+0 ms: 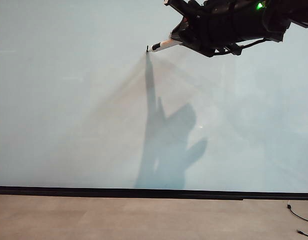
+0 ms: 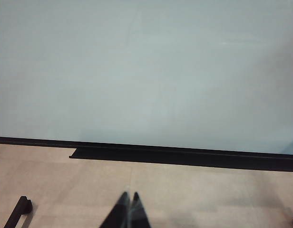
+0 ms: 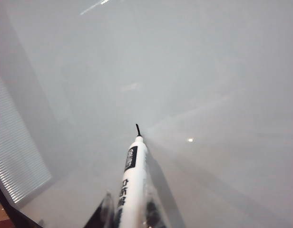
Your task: Pick up the pen on the shelf to the right of the whiteboard and draw a cross mark.
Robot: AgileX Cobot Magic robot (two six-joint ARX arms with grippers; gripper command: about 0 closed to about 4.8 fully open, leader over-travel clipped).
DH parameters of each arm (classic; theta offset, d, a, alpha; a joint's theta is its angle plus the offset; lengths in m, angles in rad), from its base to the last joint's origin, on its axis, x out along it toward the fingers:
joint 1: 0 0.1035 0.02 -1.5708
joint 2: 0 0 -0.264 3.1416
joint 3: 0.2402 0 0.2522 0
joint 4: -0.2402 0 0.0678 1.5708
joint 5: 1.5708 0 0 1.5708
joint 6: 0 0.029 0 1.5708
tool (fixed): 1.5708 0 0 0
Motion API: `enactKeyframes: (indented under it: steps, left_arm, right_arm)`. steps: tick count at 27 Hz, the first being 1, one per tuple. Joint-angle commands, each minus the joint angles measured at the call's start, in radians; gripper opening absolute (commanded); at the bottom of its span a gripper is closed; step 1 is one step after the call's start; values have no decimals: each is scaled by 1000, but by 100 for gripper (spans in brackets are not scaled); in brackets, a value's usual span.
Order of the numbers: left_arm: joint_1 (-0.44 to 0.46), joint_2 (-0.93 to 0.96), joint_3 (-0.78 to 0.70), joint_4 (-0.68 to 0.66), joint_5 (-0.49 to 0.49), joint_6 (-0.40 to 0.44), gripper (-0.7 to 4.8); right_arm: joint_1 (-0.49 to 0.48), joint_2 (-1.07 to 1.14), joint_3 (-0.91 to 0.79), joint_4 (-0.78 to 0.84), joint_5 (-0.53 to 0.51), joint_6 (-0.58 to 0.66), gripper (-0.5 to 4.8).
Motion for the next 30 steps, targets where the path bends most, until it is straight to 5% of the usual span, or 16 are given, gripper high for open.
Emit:
enactKeyframes:
  steps: [1,30]
  left_arm:
    - [0,0,3,6,4,5,-4]
    - [0,0,3,6,4,4,-4]
  right_arm:
    - [-2,-4,5,-26,51,-14,-7]
    - [-3,-37,-84,-46,204,-45,-7]
